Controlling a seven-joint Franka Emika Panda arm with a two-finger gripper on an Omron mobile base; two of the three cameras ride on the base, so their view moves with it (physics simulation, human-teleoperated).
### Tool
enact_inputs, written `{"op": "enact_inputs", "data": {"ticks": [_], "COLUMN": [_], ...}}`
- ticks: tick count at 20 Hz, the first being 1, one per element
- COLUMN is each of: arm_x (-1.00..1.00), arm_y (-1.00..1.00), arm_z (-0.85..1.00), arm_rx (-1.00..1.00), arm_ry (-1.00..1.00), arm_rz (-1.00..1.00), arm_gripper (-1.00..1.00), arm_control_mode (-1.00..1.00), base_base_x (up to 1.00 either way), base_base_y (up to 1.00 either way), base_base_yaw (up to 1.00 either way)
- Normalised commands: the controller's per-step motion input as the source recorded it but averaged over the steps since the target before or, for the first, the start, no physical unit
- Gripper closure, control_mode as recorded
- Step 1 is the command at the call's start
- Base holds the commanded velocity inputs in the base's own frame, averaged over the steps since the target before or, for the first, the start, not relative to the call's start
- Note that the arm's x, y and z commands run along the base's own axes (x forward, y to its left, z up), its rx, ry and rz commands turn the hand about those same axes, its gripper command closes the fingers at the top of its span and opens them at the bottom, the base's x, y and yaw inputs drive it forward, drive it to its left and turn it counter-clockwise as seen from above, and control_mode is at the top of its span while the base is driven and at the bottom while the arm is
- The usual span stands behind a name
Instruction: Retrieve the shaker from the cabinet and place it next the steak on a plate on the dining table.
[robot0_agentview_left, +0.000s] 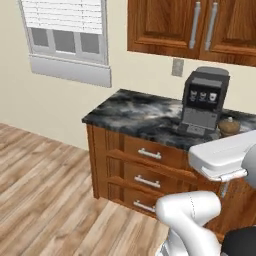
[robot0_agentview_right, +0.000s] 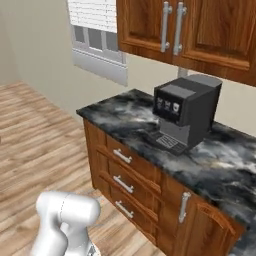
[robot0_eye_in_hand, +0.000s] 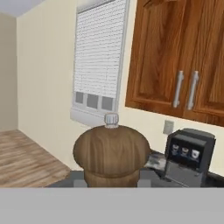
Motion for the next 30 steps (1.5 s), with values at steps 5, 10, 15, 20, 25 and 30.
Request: {"op": "enact_inputs", "data": {"ticks": [5,10,15,20,25,30], "arm_x": [0.00,0.00,0.00,0.00,0.00,0.00], "arm_y": [0.00,0.00,0.00,0.00,0.00,0.00], "arm_z": [0.00,0.00,0.00,0.00,0.00,0.00], "arm_rx": [0.00,0.00,0.00,0.00,0.00,0.00], "arm_ry": [0.00,0.00,0.00,0.00,0.00,0.00], "arm_rz": [0.00,0.00,0.00,0.00,0.00,0.00], "arm_gripper": [1.00,1.00,1.00,1.00,1.00,1.00], "arm_control_mode": [1.00,1.00,1.00,1.00,1.00,1.00], "base_base_x": [0.00,0.00,0.00,0.02,0.28,0.41], "base_base_y": [0.00,0.00,0.00,0.00,0.00,0.00], "base_base_yaw": [1.00,1.00,1.00,1.00,0.98,0.95]}}
